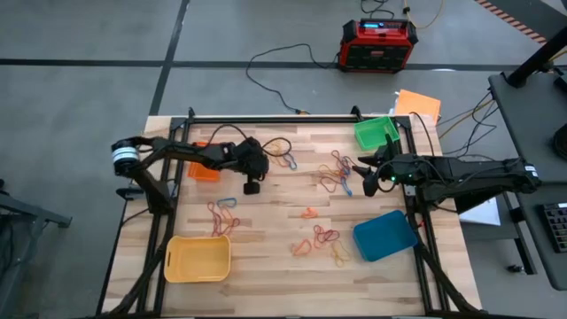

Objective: Sort rubber bands into baskets
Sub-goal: Put the orange rubber band into the yellow bin

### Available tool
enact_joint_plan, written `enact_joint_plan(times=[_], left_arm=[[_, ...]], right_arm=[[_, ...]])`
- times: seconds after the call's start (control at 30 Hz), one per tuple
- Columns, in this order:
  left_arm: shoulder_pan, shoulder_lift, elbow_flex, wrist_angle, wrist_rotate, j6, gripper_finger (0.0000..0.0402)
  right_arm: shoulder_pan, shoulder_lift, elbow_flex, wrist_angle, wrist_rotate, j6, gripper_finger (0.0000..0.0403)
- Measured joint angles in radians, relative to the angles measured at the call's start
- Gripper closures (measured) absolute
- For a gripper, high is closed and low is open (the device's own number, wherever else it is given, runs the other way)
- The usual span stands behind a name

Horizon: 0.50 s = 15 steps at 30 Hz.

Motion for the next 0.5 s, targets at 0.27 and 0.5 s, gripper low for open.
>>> enact_joint_plan(times=[0.27,0.5], left_arm=[[-0.057,-0.213,-0.032,-0.027,0.026,-0.06,0.0401],[-0.247,-0.393,-0.028,-0.129,0.027,-0.225,0.0401]], right_arm=[[0.0,0.0,0.0,0.0,0.007,-0.021,0.0227],[0.0,0.0,-0.001,0.001,0.007,-0.031,0.0227]])
